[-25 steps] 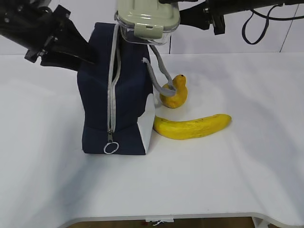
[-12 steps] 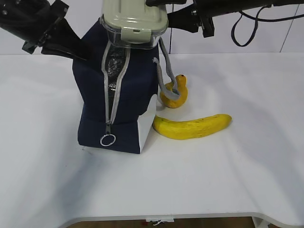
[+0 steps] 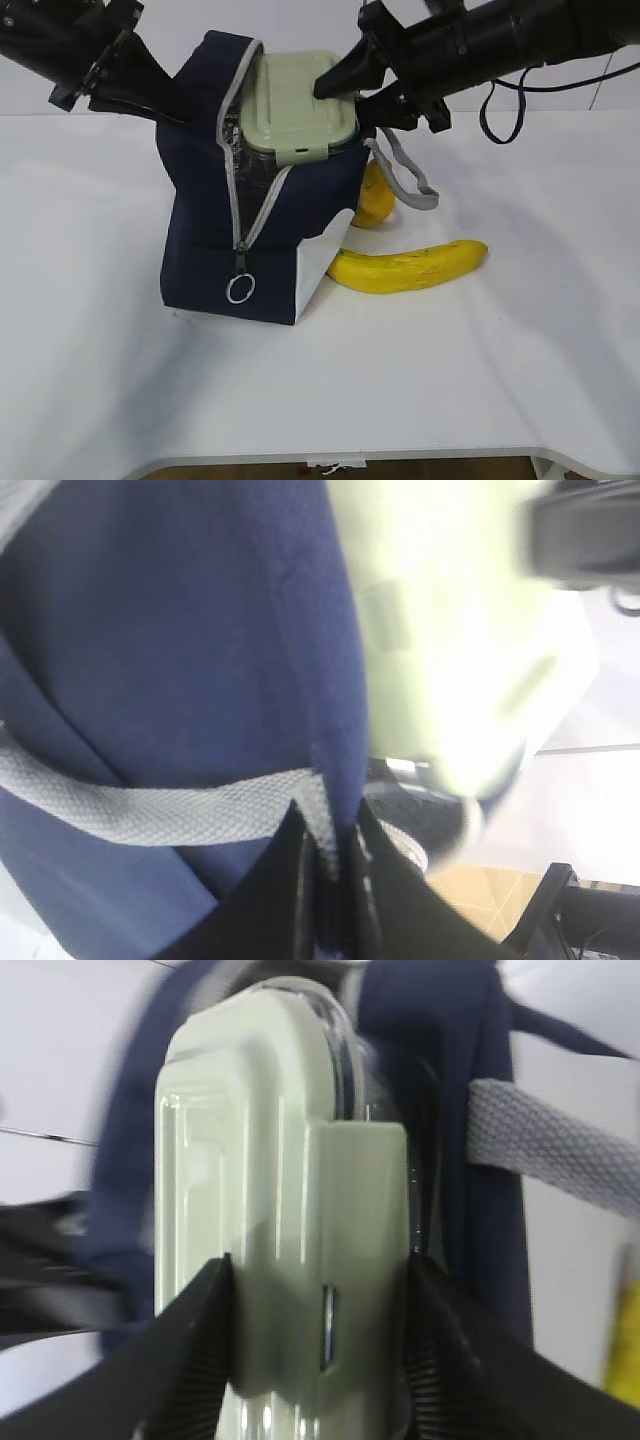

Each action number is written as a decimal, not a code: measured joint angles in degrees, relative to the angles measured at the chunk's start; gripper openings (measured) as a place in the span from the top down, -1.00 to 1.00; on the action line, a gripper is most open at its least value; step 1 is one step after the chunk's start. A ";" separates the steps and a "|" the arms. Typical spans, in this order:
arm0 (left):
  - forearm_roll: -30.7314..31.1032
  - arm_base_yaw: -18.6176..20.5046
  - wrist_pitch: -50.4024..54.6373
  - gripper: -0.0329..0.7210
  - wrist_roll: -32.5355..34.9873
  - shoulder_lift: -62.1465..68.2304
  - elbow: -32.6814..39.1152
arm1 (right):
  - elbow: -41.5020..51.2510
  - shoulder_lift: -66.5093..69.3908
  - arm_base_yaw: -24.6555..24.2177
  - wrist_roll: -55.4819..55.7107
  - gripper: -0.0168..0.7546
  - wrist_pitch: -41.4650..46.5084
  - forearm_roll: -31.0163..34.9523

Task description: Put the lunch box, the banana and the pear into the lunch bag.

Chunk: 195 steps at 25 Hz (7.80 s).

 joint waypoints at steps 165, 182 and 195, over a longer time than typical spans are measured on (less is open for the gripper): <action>8.54 -0.27 2.31 0.89 1.96 0.00 -0.02 | 4.95 4.21 6.60 101.46 -0.48 3.35 -60.97; 8.54 -0.27 2.31 0.89 1.96 0.00 -0.02 | 4.95 5.87 6.60 101.57 -0.48 2.71 -61.51; 8.54 -0.27 2.55 0.89 1.96 0.00 -0.02 | 4.95 6.23 6.60 101.57 -0.43 2.57 -62.18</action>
